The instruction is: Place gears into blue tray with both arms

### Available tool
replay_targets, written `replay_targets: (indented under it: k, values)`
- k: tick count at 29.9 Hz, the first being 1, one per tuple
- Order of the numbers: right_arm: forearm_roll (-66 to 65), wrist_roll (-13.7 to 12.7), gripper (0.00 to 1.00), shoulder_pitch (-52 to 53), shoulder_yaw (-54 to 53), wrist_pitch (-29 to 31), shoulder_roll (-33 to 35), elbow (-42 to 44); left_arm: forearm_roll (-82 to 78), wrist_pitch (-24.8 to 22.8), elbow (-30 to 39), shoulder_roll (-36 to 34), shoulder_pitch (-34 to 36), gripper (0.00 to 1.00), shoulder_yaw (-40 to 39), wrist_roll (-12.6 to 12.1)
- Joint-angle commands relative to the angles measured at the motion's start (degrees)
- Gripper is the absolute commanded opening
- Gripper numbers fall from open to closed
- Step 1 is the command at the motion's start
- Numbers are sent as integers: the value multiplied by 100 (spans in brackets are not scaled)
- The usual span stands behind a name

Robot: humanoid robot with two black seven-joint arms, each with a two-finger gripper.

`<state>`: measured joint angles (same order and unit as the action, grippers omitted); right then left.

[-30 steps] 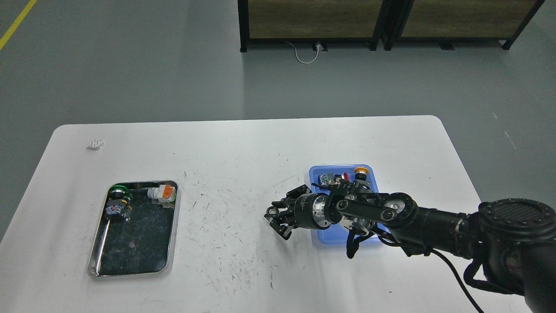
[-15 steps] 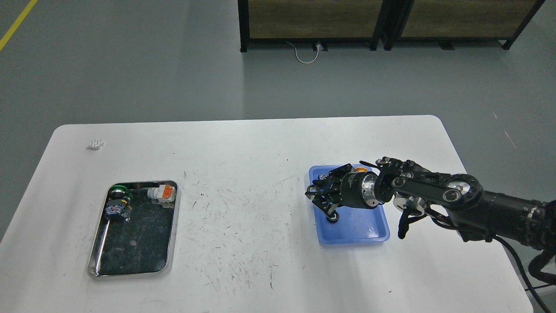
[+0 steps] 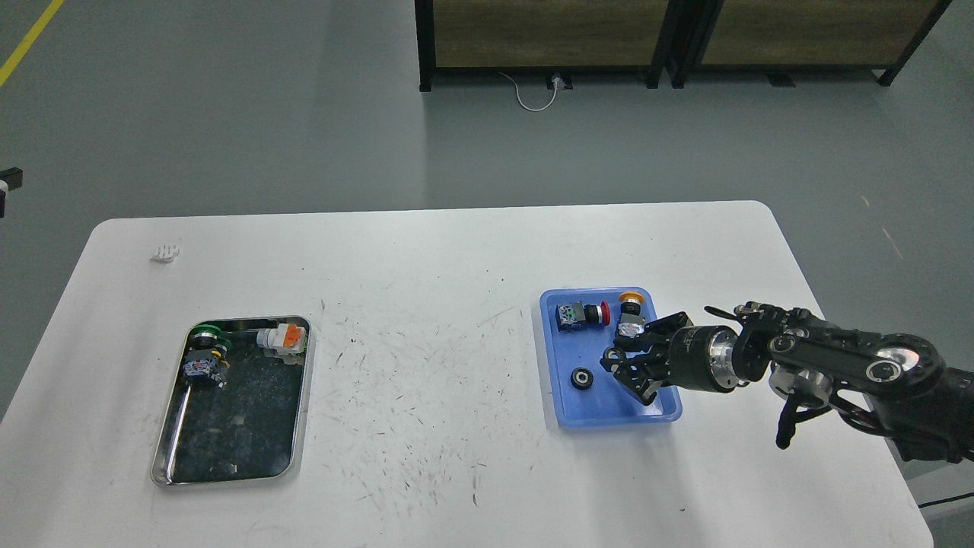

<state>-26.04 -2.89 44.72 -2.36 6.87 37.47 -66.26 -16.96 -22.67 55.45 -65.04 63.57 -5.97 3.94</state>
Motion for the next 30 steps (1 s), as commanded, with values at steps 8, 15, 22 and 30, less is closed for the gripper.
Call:
replay_targets:
  k: [8,15,22,30]
  values:
    - [-164,17,31,-332,-45,-1,5,184,0,26,1,26,-2,97,0,2]
    - [-164,34,50,-377,-168,-45,-38,228,0,53,1,35,-2,97,0,2]
    - [-147,34,79,-403,-353,-71,-74,272,0,53,-8,44,-2,97,0,2]
    - [-24,-18,93,-271,-1212,-185,-231,263,0,87,1,44,68,97,-9,-25]
